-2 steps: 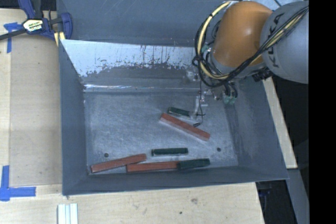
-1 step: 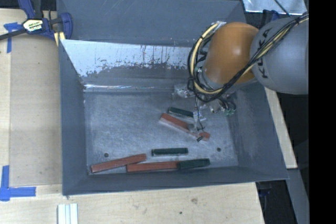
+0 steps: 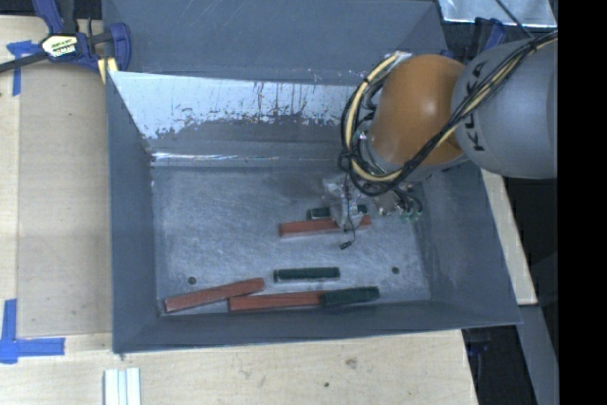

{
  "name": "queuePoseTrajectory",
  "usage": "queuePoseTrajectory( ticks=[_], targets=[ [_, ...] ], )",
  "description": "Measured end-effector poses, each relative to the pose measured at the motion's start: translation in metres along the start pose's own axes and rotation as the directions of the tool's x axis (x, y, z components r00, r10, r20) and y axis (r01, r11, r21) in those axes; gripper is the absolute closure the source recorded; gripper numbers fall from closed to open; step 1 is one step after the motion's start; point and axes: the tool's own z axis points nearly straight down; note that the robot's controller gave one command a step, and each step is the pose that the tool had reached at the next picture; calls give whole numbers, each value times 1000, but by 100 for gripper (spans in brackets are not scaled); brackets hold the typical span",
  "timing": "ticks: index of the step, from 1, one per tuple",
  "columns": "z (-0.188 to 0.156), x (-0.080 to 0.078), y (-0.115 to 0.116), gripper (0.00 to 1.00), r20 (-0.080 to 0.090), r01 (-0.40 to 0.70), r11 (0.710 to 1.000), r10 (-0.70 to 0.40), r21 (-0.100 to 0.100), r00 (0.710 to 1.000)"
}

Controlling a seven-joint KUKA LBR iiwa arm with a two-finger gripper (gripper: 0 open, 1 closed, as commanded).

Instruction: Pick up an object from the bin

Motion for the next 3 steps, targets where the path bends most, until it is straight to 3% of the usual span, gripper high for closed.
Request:
queuePoseTrajectory(
  ticks=[1,2,3],
  targets=[
    [0,0,0,100,0,0,1000,0,0,1000],
    [-46,6,2,100,-16,7,1000,-7,-4,1000],
    [-122,12,8,100,-13,-39,999,39,-3,999]
  ],
)
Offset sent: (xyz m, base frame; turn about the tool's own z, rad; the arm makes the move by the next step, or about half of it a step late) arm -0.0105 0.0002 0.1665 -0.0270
